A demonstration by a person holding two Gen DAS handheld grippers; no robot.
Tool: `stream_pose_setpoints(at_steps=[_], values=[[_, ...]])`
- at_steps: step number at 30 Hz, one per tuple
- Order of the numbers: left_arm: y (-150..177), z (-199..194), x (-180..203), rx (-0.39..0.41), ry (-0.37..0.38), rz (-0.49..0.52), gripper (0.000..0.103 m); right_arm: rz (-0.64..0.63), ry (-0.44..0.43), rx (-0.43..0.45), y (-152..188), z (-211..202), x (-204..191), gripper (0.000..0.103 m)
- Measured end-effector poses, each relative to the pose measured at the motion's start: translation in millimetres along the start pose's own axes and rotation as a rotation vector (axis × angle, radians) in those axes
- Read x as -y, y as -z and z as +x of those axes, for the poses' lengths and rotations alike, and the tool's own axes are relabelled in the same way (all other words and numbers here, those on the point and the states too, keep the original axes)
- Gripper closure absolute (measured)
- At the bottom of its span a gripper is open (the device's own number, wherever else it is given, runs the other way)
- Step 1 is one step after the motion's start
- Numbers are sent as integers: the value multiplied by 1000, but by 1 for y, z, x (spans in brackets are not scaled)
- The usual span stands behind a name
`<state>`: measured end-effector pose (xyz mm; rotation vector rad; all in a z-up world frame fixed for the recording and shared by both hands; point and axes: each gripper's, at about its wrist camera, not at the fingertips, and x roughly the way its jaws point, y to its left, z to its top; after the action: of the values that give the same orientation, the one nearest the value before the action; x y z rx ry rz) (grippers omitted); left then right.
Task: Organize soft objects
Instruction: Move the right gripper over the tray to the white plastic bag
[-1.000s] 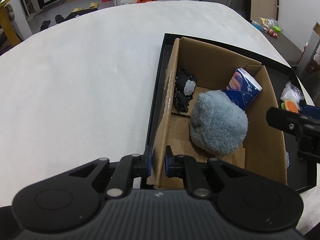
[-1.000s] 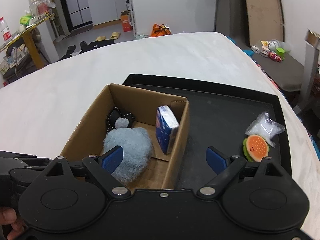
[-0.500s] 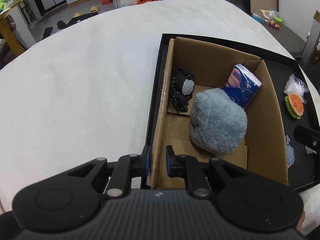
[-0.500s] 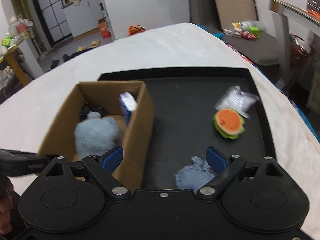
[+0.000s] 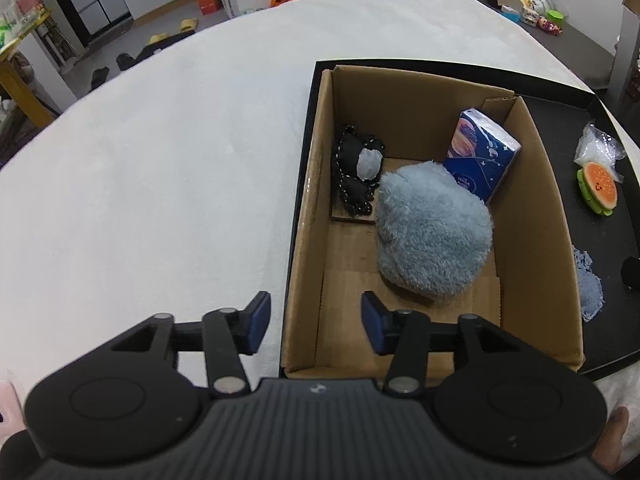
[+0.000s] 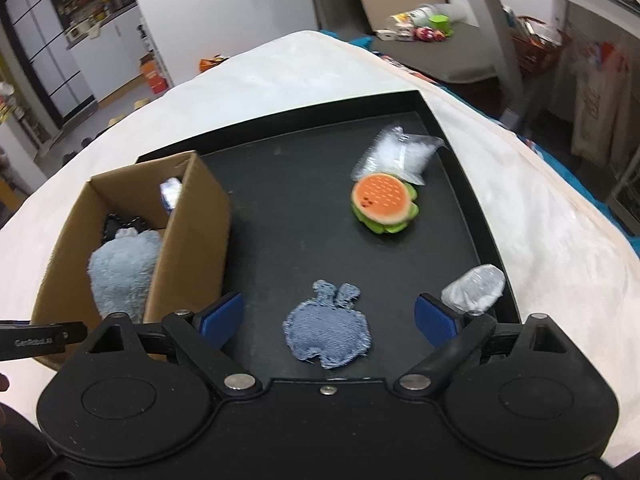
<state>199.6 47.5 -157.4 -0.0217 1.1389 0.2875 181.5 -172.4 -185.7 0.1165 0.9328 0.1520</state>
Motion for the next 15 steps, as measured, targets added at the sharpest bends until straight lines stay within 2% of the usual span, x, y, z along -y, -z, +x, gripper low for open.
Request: stream_pose_setpoints(at_steps=[9, 15], values=[[0, -5, 15, 12, -34, 38, 47, 76, 32, 6, 9, 7, 22, 8], [1, -7, 21, 19, -56, 59, 46, 184, 85, 15, 16, 11, 40, 8]])
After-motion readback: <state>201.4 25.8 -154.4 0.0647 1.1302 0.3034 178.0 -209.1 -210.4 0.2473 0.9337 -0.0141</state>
